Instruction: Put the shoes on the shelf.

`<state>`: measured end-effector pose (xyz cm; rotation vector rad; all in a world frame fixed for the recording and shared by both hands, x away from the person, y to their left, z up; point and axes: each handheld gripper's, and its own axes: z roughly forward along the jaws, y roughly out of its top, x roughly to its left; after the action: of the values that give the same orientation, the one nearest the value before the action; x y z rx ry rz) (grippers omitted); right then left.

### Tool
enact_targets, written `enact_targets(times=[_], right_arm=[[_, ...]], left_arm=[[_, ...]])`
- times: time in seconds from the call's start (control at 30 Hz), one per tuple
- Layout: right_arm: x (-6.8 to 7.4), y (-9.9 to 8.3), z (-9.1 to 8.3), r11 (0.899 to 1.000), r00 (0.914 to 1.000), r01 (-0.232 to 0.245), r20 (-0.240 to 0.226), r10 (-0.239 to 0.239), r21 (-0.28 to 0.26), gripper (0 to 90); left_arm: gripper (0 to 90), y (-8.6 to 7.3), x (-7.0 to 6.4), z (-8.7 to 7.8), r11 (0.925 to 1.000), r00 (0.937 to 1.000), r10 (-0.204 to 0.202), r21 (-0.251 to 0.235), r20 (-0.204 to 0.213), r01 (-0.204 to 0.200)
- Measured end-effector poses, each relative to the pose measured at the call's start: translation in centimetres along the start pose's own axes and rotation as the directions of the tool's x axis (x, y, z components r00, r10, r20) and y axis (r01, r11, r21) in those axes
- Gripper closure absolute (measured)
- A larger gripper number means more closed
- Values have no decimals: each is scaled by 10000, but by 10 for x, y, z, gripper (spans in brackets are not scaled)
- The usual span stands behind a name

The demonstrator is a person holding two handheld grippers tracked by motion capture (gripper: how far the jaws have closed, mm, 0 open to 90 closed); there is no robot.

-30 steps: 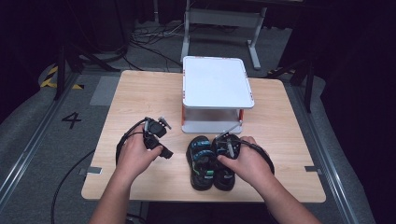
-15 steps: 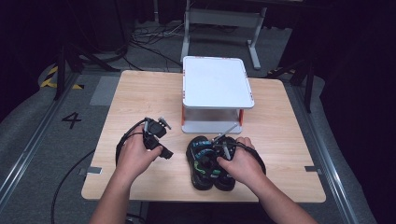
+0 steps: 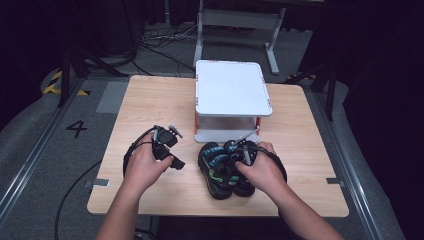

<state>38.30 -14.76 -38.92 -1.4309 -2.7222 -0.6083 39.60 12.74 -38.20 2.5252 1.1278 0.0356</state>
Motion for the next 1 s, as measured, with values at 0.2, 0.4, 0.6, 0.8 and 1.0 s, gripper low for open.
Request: enact_targets(times=[0.2,0.4,0.6,0.8,1.0], right_arm=[[-12,17,-15,9980,9994,-152,290,170,-612,833],[-30,47,-17,9927,9955,-489,748,573,-1103,832],[-42,68,-5,9856,9887,-564,1287,774,-1593,831],[-48,82,12,9751,9802,-658,1691,1029,-2118,829],[-51,87,22,9633,9665,-728,2200,1320,-2582,828]], left_arm=[[233,-5,3,-1,9999,9999,-124,0,-48,124],[234,-14,6,-5,9995,9995,-300,7,-101,301],[234,-23,8,-9,9984,9983,-561,-85,-126,560],[234,-29,11,-13,9975,9974,-692,-182,-194,689],[233,-29,12,-13,9972,9973,-725,-167,-101,723]])
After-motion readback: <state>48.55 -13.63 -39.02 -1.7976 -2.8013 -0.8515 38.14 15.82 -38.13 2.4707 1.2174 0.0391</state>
